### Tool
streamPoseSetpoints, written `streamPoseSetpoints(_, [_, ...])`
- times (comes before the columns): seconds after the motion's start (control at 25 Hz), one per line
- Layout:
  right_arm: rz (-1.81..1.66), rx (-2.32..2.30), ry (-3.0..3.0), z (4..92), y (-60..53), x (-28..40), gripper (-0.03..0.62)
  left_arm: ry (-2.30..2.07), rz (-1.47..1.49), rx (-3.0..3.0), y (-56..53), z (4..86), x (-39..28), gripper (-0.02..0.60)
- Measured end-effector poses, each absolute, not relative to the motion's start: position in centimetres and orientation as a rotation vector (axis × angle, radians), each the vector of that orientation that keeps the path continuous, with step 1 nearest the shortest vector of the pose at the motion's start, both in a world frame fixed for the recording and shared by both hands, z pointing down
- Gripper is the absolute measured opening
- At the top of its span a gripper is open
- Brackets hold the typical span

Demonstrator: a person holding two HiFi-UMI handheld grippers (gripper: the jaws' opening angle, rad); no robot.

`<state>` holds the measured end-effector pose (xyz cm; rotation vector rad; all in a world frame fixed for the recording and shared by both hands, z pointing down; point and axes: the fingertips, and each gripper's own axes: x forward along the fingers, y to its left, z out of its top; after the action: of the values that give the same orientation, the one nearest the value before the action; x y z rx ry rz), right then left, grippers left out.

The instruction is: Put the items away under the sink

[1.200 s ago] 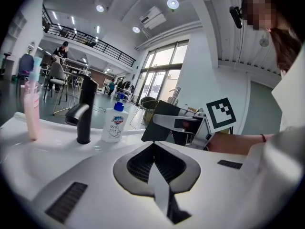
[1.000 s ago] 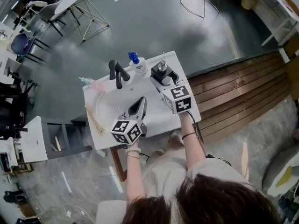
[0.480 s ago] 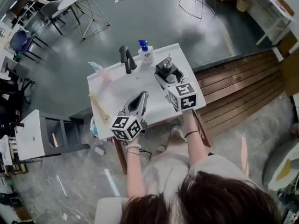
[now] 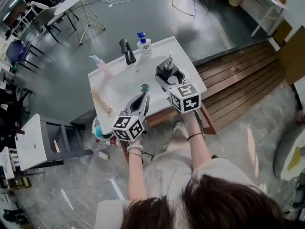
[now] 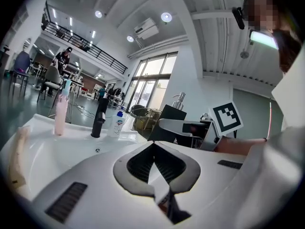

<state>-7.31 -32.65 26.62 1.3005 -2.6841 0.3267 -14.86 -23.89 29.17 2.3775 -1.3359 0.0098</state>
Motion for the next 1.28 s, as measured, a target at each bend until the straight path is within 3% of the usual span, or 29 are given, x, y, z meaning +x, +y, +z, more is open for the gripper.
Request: streamPoseSetpoints(1.28, [0.322,1.345,-2.707,24.1,-21.8,0.2,0.319,-1.25,0.061,2.475,-16.5,26.9,-7.2,0.002])
